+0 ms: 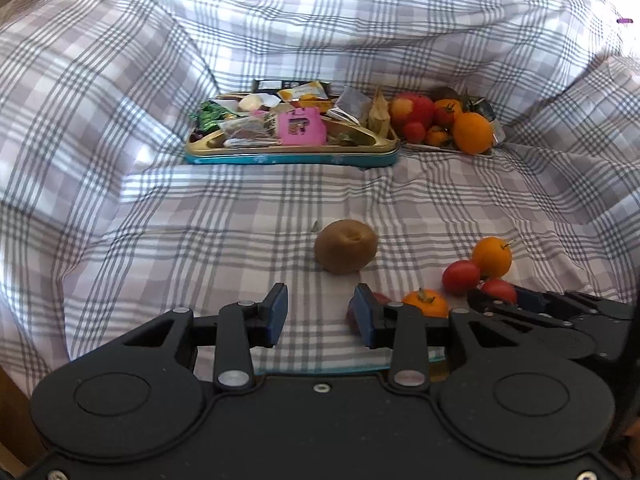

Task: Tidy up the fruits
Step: 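Close the left tool on the dark plum while the right tool holds the tomato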

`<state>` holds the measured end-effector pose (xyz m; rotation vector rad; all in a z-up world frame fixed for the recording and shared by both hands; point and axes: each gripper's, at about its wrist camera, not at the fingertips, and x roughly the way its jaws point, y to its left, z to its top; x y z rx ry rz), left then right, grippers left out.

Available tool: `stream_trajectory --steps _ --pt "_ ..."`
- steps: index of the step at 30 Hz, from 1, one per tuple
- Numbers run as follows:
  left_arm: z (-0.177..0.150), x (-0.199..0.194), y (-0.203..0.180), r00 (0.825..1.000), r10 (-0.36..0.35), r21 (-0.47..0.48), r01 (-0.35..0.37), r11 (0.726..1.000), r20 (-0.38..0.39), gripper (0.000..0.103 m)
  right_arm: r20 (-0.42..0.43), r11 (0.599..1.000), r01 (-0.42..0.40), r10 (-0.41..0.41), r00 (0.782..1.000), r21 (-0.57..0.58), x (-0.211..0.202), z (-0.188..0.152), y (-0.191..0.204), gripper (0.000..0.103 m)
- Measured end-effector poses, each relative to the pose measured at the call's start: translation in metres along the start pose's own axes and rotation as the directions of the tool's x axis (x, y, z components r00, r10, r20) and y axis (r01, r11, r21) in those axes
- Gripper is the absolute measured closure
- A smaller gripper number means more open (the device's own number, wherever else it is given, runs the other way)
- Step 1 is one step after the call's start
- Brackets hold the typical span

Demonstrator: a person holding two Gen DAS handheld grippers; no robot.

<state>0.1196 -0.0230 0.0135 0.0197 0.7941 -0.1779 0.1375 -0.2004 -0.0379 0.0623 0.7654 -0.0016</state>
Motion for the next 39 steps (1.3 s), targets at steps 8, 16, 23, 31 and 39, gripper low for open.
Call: stream_trajectory --steps 8,16,23,31,39 --pt "0.001 0.027 -0.026 0.998 -0.008 0.063 0.011 0.998 -0.056 0.058 0.060 0.998 -0.017 0.014 0.998 0.063 -0.027 0.005 -0.016 0.069" --pt "-0.003 0.051 -0.029 0.997 0.014 0.082 -0.007 0.997 -0.080 0.056 0.077 0.997 -0.034 0.028 0.997 0.072 -0.040 -0.001 -0.019 0.068" --pt "-0.006 0.052 -0.028 0.999 0.005 0.099 -0.001 0.995 -0.043 0.053 0.068 0.995 -0.037 0.031 0.997 0.091 -0.042 -0.008 -0.019 0.068" --pt "-0.003 0.059 -0.036 1.000 0.002 0.147 -0.001 0.989 -0.008 0.052 0.063 0.993 -0.042 0.035 0.997 0.108 -0.045 -0.012 -0.020 0.068" --pt "0.000 0.076 -0.032 0.996 -0.028 0.083 0.036 0.996 -0.089 0.052 0.058 0.993 -0.039 0.033 0.998 0.112 -0.047 -0.016 -0.022 0.068"
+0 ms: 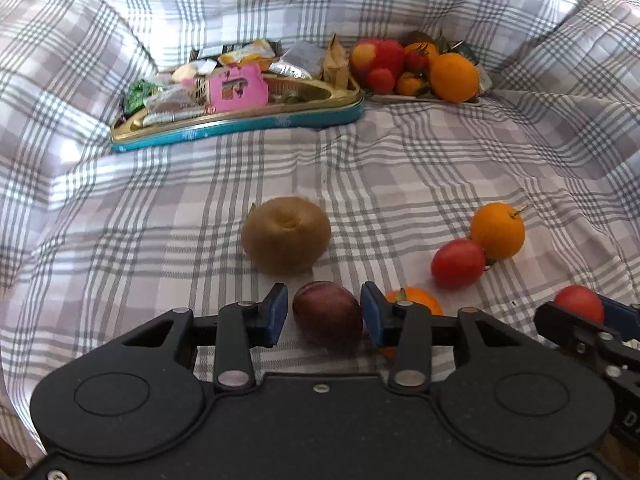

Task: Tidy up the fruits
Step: 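Close the left tool on the dark plum while the right tool holds the tomato, then carry the plum and tomato over the gold tray and open both tools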

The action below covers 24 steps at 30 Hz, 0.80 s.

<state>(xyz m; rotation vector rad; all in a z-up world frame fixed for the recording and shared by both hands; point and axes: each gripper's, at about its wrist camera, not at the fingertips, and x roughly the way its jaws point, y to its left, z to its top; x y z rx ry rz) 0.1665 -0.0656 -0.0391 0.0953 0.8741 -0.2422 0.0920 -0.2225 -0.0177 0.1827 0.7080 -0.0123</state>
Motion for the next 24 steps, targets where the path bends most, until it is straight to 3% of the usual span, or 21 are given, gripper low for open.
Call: stream_trajectory --steps 3,7,13,24 --pt "-0.001 0.010 0.005 0.998 -0.010 -0.026 0.009 1.000 -0.064 0.053 0.006 1.000 0.001 -0.001 1.000 0.000 -0.002 -0.001 0.000 0.068" --pt "-0.005 0.008 0.001 0.999 0.005 0.020 -0.005 1.000 -0.047 0.054 0.009 1.000 -0.004 0.004 1.000 0.001 -0.004 -0.002 0.002 0.068" --pt "-0.004 0.003 0.006 0.998 -0.007 -0.019 0.006 1.000 -0.055 0.055 0.024 1.000 -0.004 0.004 1.000 -0.012 -0.009 -0.002 0.006 0.068" --pt "-0.016 -0.056 0.016 0.999 0.021 -0.053 -0.023 0.998 -0.028 0.055 0.067 0.999 -0.026 0.029 0.997 -0.040 -0.040 -0.006 0.018 0.068"
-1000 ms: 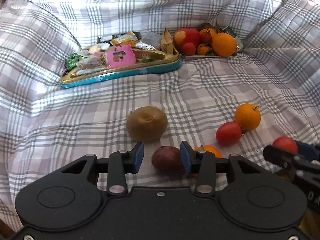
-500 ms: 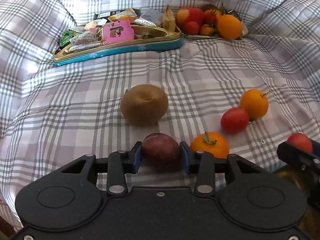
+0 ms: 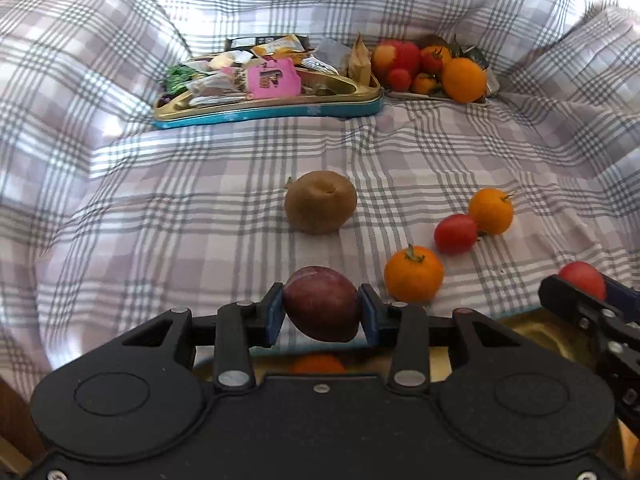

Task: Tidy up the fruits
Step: 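Carry the plum and tomato over the gold tray and open both tools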

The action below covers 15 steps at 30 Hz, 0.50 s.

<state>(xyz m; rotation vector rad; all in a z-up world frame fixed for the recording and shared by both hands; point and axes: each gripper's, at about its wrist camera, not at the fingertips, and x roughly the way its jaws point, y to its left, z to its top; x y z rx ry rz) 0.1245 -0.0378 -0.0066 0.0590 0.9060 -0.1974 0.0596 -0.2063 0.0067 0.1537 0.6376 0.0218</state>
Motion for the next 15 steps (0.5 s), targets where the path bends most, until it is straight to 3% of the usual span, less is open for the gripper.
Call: stream_trajectory --steps 7,15 --pt "-0.019 -0.043 0.012 0.998 0.005 -0.038 -0.003 0.999 0.055 0.055 0.022 1.000 -0.012 0.013 1.000 -0.023 -0.029 -0.011 0.010 0.068" --pt "-0.055 -0.077 0.011 0.995 0.030 -0.006 -0.030 1.000 0.091 0.055 0.010 0.999 0.008 -0.008 1.000 -0.047 -0.054 -0.035 0.021 0.068"
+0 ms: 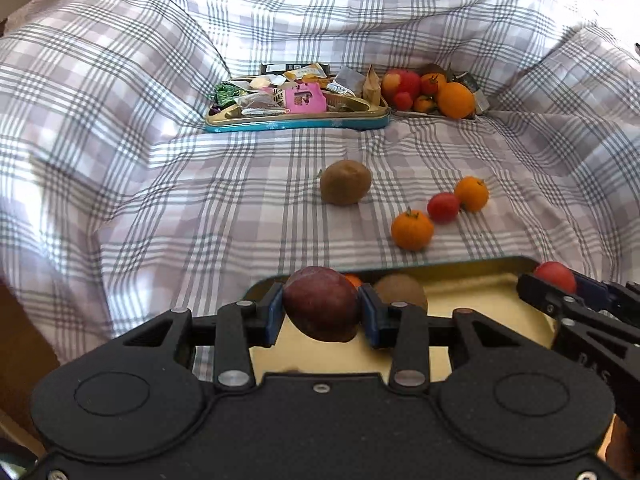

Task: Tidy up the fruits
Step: 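Carry the plum and tomato over the gold tray and open both tools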

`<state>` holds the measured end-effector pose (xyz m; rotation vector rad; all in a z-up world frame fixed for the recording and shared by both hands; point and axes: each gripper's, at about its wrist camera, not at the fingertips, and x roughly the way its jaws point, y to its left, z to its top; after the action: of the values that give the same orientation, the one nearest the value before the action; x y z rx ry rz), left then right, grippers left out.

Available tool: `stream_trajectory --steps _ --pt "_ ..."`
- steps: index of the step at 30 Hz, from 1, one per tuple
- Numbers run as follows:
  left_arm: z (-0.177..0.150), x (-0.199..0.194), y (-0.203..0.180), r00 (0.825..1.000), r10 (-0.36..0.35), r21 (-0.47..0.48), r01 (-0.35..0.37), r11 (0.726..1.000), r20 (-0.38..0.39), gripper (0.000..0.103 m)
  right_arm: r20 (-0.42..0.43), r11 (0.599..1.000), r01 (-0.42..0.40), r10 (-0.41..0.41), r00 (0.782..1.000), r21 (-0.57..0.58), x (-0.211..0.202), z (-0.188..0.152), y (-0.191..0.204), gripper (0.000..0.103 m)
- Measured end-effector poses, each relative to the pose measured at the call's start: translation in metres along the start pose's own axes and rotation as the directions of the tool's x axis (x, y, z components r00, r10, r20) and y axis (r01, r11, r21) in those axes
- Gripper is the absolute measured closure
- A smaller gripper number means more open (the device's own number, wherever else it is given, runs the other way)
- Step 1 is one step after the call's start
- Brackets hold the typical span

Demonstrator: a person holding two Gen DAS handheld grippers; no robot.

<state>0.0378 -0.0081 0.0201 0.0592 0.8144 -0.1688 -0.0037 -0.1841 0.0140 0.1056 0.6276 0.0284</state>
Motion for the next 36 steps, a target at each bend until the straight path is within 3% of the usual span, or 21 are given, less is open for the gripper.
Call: stream_trajectory --steps 12,17,25,30,36 --pt "-0.037 -0.012 -0.018 0.997 -0.031 0.033 0.033 0.999 -0.074 0.055 -0.047 0.998 0.047 -0.049 0.998 -0.042 -0.024 -0.030 0.006 0.068" --pt "-0.039 -0.010 -0.022 0.996 -0.022 0.039 0.026 0.999 -0.091 0.055 -0.060 0.994 0.094 -0.098 0.993 -0.060 -0.029 -0.042 0.004 0.068" --pt "-0.042 -0.004 -0.020 0.991 0.006 0.020 -0.003 1.000 -0.136 0.055 -0.070 0.993 0.113 -0.116 0.991 -0.046 -0.028 -0.043 0.002 0.068" --pt "-0.044 0.000 -0.019 0.984 -0.011 0.009 0.013 1.000 -0.178 0.055 -0.068 0.993 0.111 -0.114 0.991 -0.049 -0.030 -0.043 0.003 0.068" --pt "-0.045 -0.002 -0.019 0.983 -0.011 0.009 0.012 1.000 -0.181 0.055 -0.070 0.993 0.109 -0.111 0.991 -0.041 -0.031 -0.043 0.002 0.068"
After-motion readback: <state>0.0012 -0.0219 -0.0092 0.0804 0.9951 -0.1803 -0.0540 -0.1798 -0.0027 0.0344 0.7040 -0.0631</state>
